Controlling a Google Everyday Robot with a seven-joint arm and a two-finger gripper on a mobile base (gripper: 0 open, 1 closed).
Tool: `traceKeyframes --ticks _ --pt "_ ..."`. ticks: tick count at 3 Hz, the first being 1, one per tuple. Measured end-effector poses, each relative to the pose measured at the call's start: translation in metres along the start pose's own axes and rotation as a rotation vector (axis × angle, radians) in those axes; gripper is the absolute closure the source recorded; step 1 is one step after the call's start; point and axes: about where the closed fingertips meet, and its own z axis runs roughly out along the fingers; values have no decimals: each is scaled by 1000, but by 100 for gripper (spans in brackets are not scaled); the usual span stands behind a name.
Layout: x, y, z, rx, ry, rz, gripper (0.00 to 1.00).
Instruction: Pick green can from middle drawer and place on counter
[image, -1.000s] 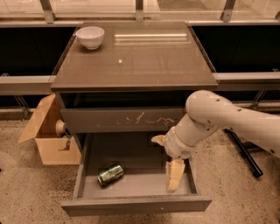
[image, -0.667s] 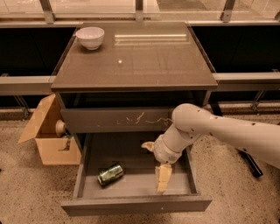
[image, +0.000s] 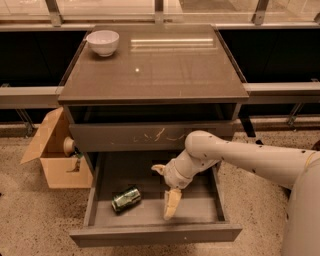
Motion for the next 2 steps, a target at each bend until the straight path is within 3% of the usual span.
traceKeyframes --ticks 2 --pt "0 -12 17 -14 -12 -31 0"
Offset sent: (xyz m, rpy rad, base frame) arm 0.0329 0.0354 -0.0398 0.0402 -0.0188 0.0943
